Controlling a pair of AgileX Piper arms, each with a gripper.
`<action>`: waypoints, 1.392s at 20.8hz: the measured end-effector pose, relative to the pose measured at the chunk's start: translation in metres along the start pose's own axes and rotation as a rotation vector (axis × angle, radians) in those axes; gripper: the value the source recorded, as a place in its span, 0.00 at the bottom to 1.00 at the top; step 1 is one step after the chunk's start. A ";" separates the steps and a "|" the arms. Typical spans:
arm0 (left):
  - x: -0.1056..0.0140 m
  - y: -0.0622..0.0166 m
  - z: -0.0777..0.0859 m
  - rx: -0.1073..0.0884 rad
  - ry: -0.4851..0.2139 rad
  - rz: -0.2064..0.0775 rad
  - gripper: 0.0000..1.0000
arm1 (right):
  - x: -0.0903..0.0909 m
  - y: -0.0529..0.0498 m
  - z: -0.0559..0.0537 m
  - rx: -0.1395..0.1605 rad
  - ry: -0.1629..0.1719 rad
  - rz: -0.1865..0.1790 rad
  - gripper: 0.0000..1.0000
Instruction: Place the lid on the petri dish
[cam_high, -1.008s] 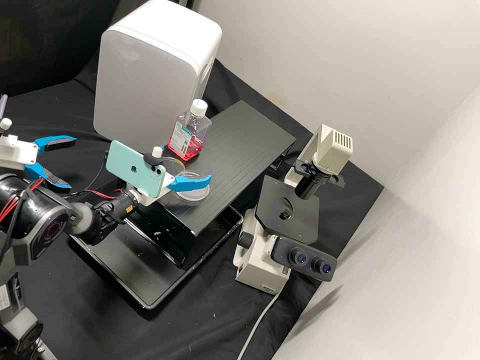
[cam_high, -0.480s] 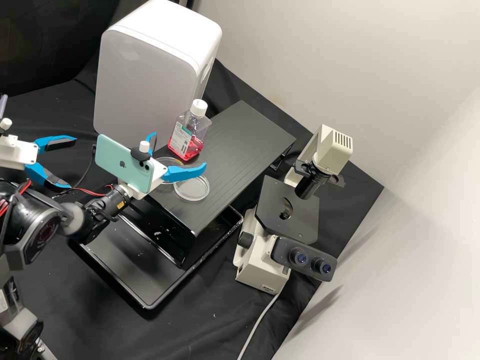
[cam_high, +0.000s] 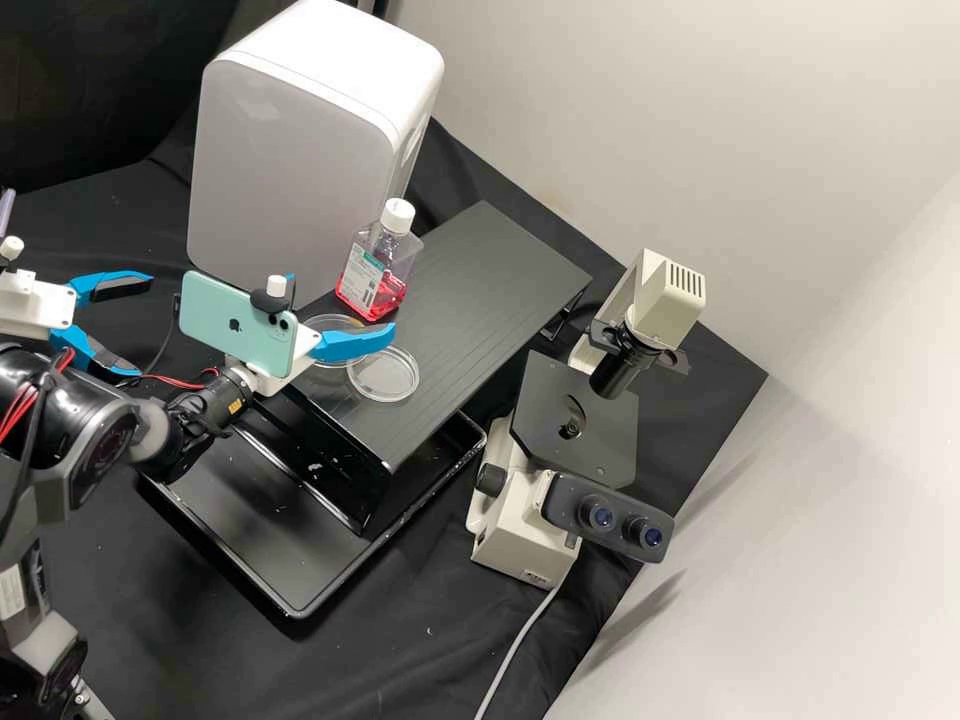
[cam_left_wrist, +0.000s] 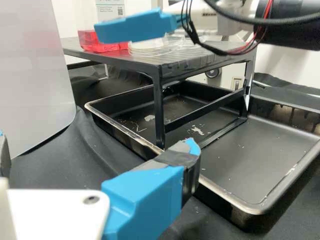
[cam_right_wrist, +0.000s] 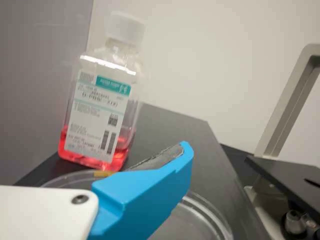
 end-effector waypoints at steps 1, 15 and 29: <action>0.000 0.0000 0.000 0.000 0.000 0.000 1.00 | 0.000 -0.001 0.001 0.000 -0.006 -0.011 1.00; 0.000 0.0000 0.000 0.000 0.000 0.000 1.00 | -0.007 -0.006 0.011 -0.008 -0.043 -0.041 1.00; 0.000 -0.0008 0.000 -0.001 0.002 -0.004 1.00 | -0.010 -0.007 0.009 -0.018 -0.045 -0.046 1.00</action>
